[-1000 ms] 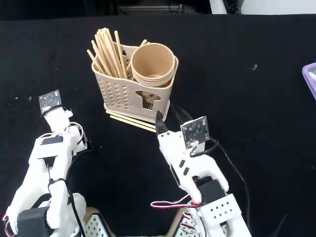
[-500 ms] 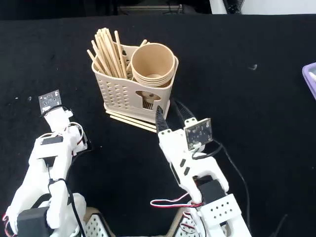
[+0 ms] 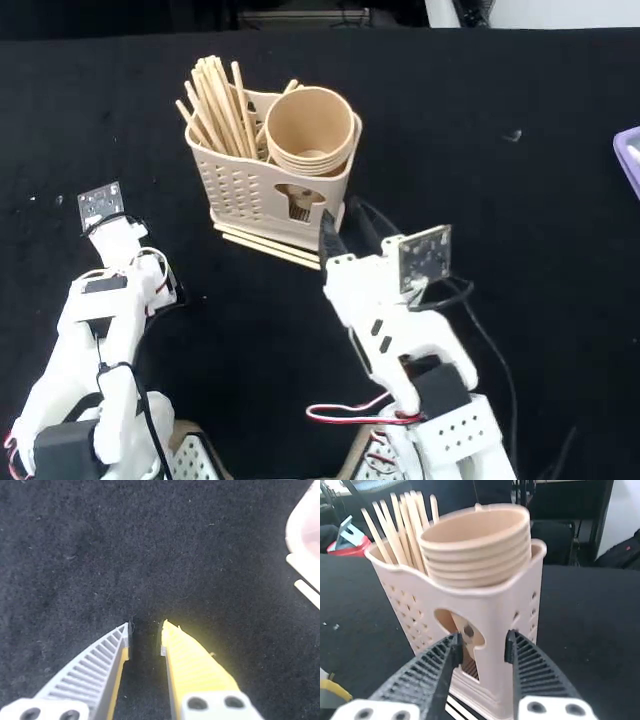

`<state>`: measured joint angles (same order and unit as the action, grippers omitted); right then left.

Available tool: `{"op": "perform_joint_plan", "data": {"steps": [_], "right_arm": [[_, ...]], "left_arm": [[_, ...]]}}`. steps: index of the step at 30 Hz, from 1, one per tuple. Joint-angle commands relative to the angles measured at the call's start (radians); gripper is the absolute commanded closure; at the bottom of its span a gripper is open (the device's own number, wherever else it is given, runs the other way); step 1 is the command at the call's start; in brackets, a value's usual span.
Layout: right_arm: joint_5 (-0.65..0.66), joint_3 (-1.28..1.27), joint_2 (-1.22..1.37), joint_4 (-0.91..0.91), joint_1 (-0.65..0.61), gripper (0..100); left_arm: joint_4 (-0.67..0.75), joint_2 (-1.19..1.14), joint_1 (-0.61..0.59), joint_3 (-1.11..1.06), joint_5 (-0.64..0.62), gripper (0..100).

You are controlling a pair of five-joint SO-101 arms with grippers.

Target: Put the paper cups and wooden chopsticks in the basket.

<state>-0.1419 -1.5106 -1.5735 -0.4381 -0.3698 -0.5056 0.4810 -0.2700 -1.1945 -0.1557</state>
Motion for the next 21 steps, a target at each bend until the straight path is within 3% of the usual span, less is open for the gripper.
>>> {"op": "perform_joint_plan", "data": {"steps": [1, 9, 21], "right_arm": [[0.011, 0.180, 0.255, -0.025, 0.011, 84.7], [0.011, 0.105, 0.605, 0.387, 0.011, 84.7], [0.014, 0.099, 0.757, 0.528, 0.052, 84.7]], "left_arm": [[0.012, -0.002, 0.012, 0.050, 0.011, 88], [0.012, -0.002, 0.008, 0.050, 0.011, 88], [0.012, -0.002, 0.012, 0.051, 0.011, 88]]}}
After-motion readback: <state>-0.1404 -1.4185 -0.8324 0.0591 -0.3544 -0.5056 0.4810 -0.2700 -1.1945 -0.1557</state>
